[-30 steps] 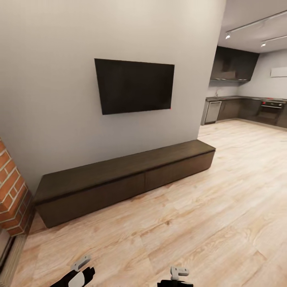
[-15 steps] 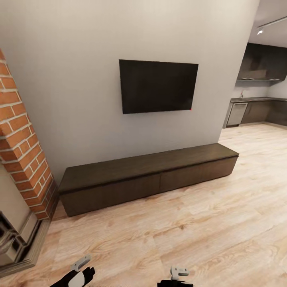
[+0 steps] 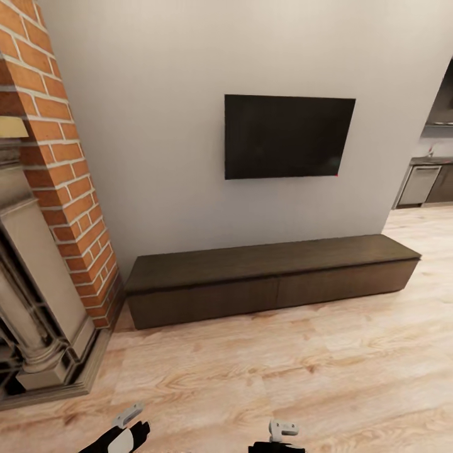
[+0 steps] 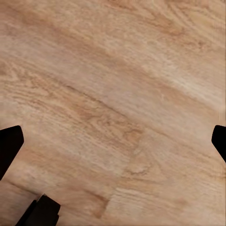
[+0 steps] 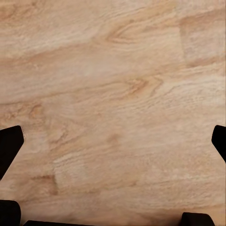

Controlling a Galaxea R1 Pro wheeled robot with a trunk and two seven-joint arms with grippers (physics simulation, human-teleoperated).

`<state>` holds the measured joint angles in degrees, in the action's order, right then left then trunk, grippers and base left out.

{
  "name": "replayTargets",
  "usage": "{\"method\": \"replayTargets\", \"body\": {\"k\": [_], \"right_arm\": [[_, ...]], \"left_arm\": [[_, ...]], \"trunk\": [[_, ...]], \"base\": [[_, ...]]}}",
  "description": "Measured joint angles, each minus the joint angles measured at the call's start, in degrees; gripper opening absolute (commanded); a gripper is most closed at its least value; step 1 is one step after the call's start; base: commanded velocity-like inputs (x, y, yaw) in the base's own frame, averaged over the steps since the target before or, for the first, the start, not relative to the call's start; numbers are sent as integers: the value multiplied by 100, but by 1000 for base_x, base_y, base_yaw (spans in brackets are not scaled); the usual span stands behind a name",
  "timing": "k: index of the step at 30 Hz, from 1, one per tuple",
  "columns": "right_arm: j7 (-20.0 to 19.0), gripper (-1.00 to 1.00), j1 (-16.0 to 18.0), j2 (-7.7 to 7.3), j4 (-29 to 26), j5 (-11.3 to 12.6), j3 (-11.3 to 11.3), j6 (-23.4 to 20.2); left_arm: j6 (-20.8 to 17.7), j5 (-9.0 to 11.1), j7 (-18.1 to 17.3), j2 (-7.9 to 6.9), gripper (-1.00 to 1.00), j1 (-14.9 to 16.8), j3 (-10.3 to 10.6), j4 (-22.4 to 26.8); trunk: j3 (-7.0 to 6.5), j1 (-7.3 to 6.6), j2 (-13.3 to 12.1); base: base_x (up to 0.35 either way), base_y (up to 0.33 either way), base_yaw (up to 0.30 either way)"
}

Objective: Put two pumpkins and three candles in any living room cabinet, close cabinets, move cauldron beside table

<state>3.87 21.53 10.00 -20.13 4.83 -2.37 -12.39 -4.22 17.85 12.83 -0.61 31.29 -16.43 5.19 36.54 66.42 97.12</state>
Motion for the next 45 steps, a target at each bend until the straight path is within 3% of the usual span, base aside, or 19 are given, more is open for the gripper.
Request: {"method": "replayTargets", "body": {"k": [13, 28, 45], "right_arm": [[-1, 100, 0, 0, 0, 0, 0, 0], [-8, 100, 0, 0, 0, 0, 6, 0], [-9, 100, -5, 0, 8, 14, 9, 121]], "left_arm": [[0, 0, 0, 13, 100, 0, 0, 0], [0, -9, 4, 79, 100, 0, 2, 0], [0, -9, 0, 79, 100, 0, 0, 0]], "trunk": [[0, 0, 0], [0, 0, 0], [0, 0, 0]], "base": [[2, -4, 292], [146, -222, 291], [45, -49, 24]]}}
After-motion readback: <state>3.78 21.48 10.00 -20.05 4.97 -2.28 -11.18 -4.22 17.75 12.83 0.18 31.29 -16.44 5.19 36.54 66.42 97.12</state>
